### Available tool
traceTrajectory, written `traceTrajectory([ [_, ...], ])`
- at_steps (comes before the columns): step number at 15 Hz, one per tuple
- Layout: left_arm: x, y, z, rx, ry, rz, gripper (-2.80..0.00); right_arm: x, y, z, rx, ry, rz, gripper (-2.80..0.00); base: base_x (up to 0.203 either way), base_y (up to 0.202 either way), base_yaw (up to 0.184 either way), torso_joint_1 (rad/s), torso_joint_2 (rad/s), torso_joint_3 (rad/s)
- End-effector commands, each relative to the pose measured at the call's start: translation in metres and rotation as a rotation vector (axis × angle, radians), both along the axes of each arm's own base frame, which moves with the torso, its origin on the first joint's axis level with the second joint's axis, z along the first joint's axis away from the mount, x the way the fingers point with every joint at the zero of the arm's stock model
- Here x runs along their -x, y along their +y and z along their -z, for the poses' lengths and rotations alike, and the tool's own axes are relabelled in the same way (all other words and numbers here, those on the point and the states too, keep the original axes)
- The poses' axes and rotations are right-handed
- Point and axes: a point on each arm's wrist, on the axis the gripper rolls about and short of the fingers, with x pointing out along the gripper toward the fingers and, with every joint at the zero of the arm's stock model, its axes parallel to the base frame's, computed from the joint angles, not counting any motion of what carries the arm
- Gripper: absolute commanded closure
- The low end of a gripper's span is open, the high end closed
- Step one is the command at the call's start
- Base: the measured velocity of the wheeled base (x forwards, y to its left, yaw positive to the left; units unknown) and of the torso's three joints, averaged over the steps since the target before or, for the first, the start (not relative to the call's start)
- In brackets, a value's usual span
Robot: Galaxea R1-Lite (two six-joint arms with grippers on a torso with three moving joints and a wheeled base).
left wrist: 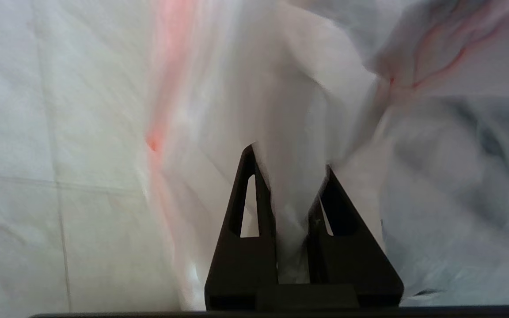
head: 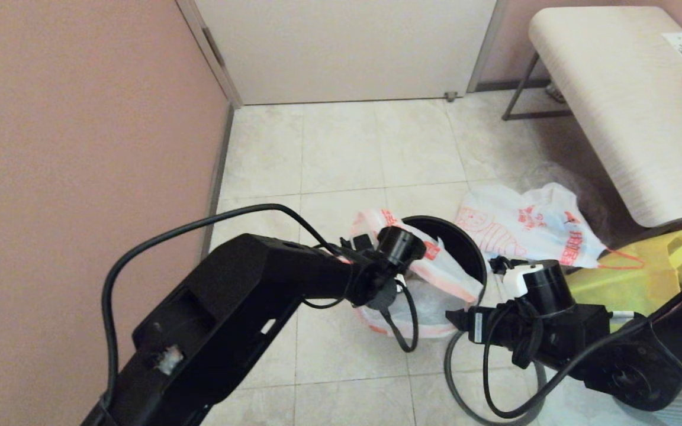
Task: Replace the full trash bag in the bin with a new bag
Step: Put the new garbage bag on the trash can
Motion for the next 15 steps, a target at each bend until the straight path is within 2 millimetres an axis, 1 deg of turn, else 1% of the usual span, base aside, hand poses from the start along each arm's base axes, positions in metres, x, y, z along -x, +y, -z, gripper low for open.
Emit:
traceTrajectory([
  [1,-0.003,0.012,-0.014,0.013,-0.016,-0.032,0.00,0.004,0.002,-0.007,-0.017,-0.018,-0.018,-2.80,0.000,0.000,0.000,0.000,0.00,0.000],
  [4,-0.009,0.042,-0.012,-0.016,0.004,-0.112,0.00,0.002,0.013,-0.013,-0.090,-0.083,-0.093,-2.80,0.000,0.000,0.000,0.000,0.00,0.000],
  [6,-0.015,0.070,-0.010,-0.010,0.012,-0.185,0.00,0.001,0.029,-0.012,-0.111,-0.120,-0.147,-2.80,0.000,0.000,0.000,0.000,0.00,0.000],
  [7,-0.018,0.084,-0.014,0.002,0.003,-0.214,0.00,0.001,0.035,-0.011,-0.104,-0.124,-0.169,-2.80,0.000,0.000,0.000,0.000,0.00,0.000],
  [8,-0.021,0.097,-0.015,0.010,-0.004,-0.241,0.00,0.004,0.047,-0.005,-0.076,-0.119,-0.217,-2.80,0.000,0.000,0.000,0.000,0.00,0.000],
  [9,-0.020,0.104,-0.014,0.011,-0.004,-0.253,0.00,0.005,0.056,0.000,-0.027,-0.126,-0.269,-2.80,0.000,0.000,0.000,0.000,0.00,0.000],
  [11,-0.016,0.107,-0.014,0.017,-0.008,-0.253,0.00,0.002,0.069,0.000,0.001,-0.152,-0.309,-2.80,0.000,0.000,0.000,0.000,0.00,0.000],
  [14,-0.016,0.109,-0.006,0.024,-0.003,-0.252,0.00,-0.008,0.081,-0.014,-0.008,-0.180,-0.319,-2.80,0.000,0.000,0.000,0.000,0.00,0.000],
  [15,-0.016,0.108,-0.007,0.041,-0.011,-0.243,0.00,-0.013,0.085,-0.018,-0.006,-0.190,-0.308,-2.80,0.000,0.000,0.000,0.000,0.00,0.000],
])
